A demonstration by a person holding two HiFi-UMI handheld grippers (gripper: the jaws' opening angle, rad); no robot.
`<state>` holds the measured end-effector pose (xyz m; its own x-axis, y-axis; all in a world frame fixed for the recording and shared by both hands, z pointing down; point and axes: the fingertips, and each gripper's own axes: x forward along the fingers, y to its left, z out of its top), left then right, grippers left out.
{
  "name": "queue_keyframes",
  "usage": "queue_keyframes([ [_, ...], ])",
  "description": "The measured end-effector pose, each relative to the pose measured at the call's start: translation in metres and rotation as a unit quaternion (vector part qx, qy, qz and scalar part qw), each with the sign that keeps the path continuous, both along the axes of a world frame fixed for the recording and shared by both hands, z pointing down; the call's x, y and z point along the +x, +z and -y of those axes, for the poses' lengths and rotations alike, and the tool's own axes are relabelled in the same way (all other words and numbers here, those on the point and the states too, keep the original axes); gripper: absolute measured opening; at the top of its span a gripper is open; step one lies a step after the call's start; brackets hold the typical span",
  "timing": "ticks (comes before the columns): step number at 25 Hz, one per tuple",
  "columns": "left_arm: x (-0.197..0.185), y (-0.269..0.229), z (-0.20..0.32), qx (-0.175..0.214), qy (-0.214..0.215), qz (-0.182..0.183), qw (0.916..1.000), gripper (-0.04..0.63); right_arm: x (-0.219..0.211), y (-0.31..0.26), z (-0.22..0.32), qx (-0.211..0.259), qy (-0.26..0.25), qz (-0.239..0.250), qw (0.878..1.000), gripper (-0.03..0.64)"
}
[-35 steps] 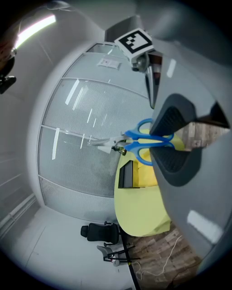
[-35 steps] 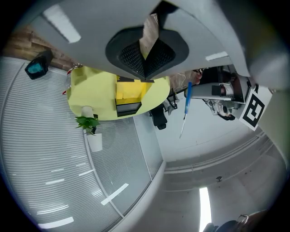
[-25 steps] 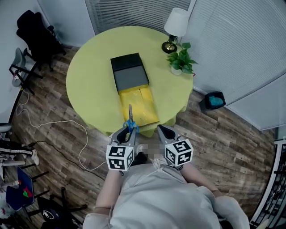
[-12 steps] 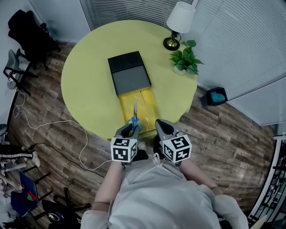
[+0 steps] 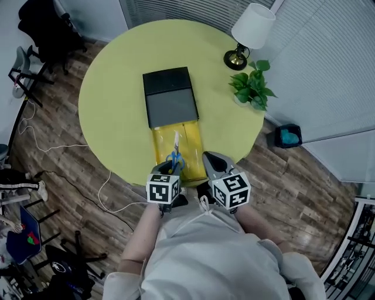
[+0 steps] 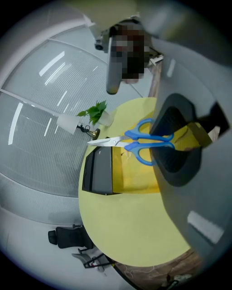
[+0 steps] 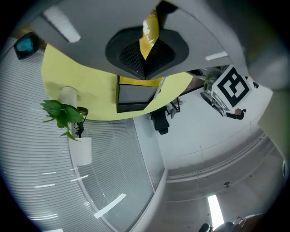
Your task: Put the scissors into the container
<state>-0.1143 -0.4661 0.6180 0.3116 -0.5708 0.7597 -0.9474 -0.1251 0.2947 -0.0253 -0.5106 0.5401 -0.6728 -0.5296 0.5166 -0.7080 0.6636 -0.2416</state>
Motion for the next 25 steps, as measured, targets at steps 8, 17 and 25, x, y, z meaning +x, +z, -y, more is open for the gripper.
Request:
queue_keyframes([
  [8,0.013,0.041,0.016,-0.066,-0.047,-0.004,0.9967,0.078,0.005,0.015,0.035,-0.020,-0.065,-0.005,0.998,0.000],
  [17,0.025,0.083,0.019,-0.151,-0.016,0.021,0.9881,0.078,0.025,0.029,0.056,-0.033,-0.067,-0.001,0.997,0.000],
  [25,0.024,0.087,0.020,-0.158,-0.019,0.024,0.9869,0.080,0.033,0.038,0.057,-0.046,-0.048,-0.005,0.998,0.000],
])
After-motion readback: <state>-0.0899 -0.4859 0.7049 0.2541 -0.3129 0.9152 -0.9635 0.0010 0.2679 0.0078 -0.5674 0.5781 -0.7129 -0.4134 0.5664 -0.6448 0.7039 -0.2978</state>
